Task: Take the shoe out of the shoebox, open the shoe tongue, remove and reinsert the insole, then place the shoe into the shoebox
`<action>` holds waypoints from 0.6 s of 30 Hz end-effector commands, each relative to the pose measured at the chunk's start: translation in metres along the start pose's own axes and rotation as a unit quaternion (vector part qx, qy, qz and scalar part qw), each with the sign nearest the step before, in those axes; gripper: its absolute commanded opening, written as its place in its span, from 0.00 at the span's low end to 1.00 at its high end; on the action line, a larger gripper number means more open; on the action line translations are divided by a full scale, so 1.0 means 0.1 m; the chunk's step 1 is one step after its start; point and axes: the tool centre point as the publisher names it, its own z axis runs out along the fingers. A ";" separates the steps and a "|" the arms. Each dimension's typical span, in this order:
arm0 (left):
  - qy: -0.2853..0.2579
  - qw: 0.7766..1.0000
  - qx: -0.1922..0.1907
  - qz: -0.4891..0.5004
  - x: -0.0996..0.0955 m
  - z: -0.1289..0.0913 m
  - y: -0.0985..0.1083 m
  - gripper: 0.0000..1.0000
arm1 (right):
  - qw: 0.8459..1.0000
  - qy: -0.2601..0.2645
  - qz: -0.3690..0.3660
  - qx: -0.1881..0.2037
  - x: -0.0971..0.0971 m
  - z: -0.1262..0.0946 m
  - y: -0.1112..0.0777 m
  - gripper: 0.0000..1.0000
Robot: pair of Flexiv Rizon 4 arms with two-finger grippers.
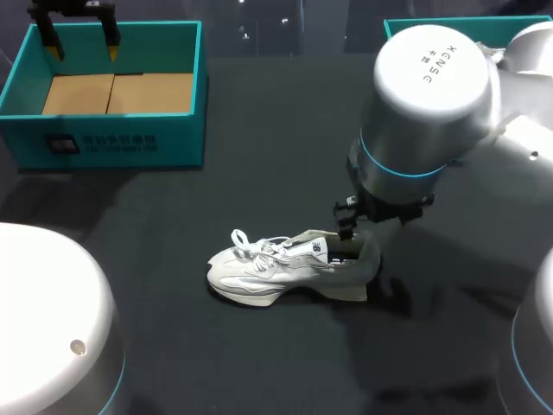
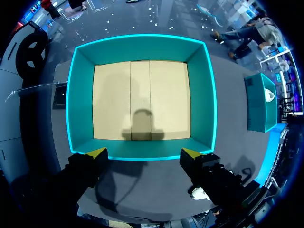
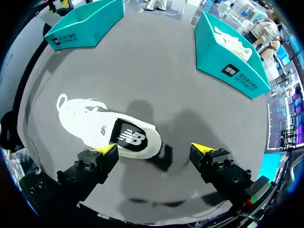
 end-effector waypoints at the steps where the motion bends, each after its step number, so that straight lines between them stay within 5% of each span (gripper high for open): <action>1: 0.000 1.000 0.000 0.000 0.00 0.00 0.00 1.00 | 0.992 0.108 -0.061 -0.038 -0.19 -0.05 -0.12 1.00; 12: 0.000 1.000 0.000 0.000 0.00 0.00 0.00 1.00 | 0.992 0.108 -0.061 -0.038 -0.19 -0.05 -0.12 1.00; 18: 0.000 1.000 0.000 0.000 0.00 0.00 0.00 1.00 | 0.973 0.165 -0.090 -0.135 -0.31 -0.21 -0.16 1.00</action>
